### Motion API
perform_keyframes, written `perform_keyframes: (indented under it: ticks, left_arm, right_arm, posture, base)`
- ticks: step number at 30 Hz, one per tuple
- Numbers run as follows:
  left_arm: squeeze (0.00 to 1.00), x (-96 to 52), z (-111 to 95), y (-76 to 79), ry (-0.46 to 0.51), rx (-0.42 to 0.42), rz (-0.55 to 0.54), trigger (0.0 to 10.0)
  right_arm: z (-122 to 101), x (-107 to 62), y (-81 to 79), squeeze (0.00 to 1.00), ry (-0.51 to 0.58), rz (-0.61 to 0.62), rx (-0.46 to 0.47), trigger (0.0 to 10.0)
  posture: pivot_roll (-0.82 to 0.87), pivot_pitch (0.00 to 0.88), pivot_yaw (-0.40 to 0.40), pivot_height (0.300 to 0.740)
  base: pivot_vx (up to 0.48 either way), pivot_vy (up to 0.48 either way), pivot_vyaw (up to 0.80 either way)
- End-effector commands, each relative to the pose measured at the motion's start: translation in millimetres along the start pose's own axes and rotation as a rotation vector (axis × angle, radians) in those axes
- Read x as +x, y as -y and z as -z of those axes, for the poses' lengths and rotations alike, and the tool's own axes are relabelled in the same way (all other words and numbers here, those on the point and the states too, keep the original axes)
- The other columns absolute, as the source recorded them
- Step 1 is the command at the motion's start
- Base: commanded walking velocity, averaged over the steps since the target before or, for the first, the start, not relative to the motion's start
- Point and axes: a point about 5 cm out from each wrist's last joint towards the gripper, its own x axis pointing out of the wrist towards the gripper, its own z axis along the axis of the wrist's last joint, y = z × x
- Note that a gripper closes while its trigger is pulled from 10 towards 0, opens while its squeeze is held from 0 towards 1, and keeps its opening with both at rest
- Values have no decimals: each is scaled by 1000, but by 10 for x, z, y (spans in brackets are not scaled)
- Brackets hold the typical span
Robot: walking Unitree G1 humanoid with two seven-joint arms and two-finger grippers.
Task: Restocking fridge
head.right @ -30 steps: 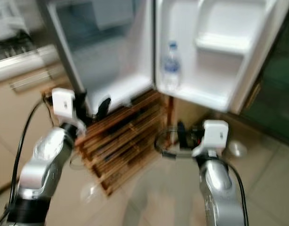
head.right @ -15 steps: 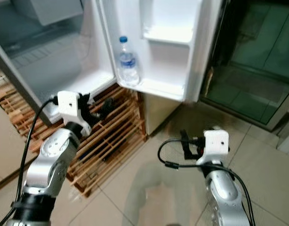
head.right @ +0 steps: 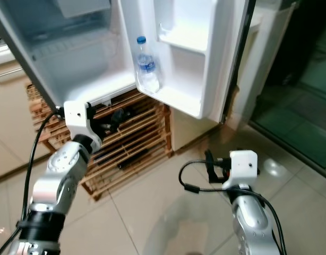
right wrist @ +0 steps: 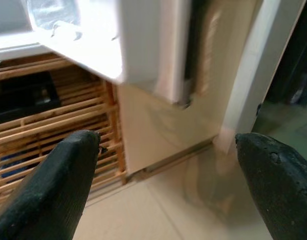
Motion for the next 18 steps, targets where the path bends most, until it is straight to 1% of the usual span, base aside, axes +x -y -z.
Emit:
perform_keyframes:
  ticks: [1,4,5,6,7,8,9,11,13,15,16,17,18]
  left_arm:
    - [0,-1,-31,-57,5,11,-16,10000]
    - [0,7,-33,-19,13,0,5,10000]
    - [0,18,-45,25,25,12,36,10000]
    - [0,18,-46,38,29,13,44,10000]
    - [0,34,-19,21,18,10,30,10000]
    - [0,34,-19,21,18,10,30,10000]
    - [0,59,21,-22,-9,-16,-1,10000]
    - [0,65,30,-35,-16,-19,-10,10000]
    - [0,79,31,-64,-14,-18,-26,10000]
    - [0,90,8,-57,5,-3,-18,10000]
    - [0,90,8,-57,5,-3,-18,10000]
    - [0,97,3,-43,10,1,-11,10000]
    - [0,102,5,-33,10,4,-7,10000]
  right_arm:
    - [-18,5,-52,0,18,-20,5,10000]
    - [-1,-7,-55,0,16,-28,-5,10000]
    - [89,-35,-21,0,-12,-16,-27,10000]
    - [128,-48,-5,0,-24,-10,-35,10000]
    - [232,-74,39,0,-63,-1,-48,10000]
    - [232,-74,39,0,-63,-1,-48,10000]
    - [297,-85,78,0,-95,11,-82,10000]
    - [306,-86,87,0,-103,12,-94,10000]
    - [284,-64,101,0,-77,16,-93,10000]
    - [220,-1,108,0,-44,19,-109,10000]
    - [220,-1,108,0,-44,19,-109,10000]
    - [180,31,99,137,-30,17,-113,10000]
    - [150,54,91,169,-18,15,-106,10000]
  posture:
    - [-207,0,119,740]
    - [-213,0,122,740]
    - [-217,0,121,740]
    - [-219,0,120,740]
    - [-219,0,119,740]
    - [-219,0,119,740]
    - [-221,0,119,740]
    - [-222,0,120,740]
    - [-229,0,121,740]
    - [-231,0,123,740]
    - [-231,0,123,740]
    - [-236,0,123,740]
    - [-240,0,123,740]
  base:
    - [0,-480,631]
    - [0,-480,625]
    - [0,-480,631]
    - [0,-480,631]
    - [0,-469,631]
    - [0,-469,631]
    - [0,0,712]
    - [0,0,712]
    - [0,0,794]
    - [0,0,747]
    - [0,0,731]
    - [0,0,669]
    - [0,0,663]
